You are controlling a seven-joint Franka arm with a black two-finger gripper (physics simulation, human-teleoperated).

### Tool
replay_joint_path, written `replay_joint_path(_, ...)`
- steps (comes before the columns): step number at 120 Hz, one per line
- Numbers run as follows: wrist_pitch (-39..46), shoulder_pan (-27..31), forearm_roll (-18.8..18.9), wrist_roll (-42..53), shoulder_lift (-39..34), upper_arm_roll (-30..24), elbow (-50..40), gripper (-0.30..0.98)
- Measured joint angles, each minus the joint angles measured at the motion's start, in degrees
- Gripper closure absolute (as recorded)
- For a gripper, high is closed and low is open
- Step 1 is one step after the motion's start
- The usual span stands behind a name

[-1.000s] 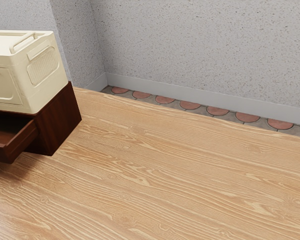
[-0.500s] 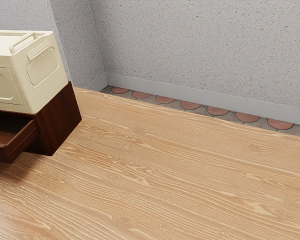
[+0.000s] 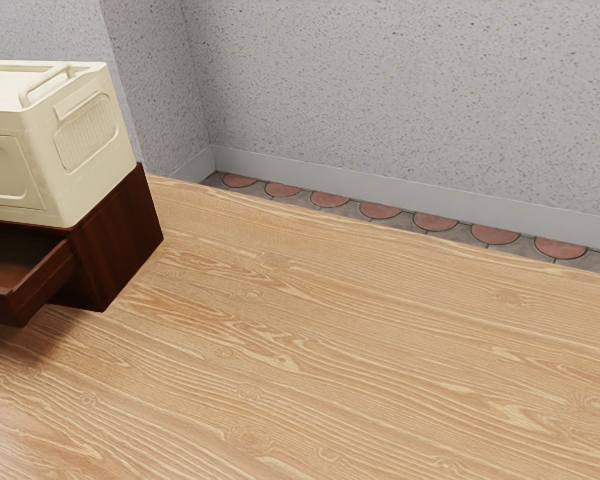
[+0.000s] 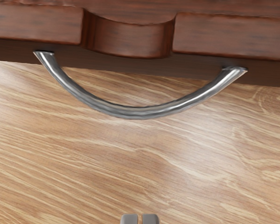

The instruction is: Push the drawer handle with one arm to close the drawer

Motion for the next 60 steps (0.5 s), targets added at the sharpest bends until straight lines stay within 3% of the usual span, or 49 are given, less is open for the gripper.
replay_joint_path(30, 4.4, -3.9, 0.2, 0.4, 1.3, 5.2, 0.2, 0.79)
replay_joint_path(60, 6.9, -5.6, 1.4, 0.7, 2.8, 6.7, 0.2, 0.79)
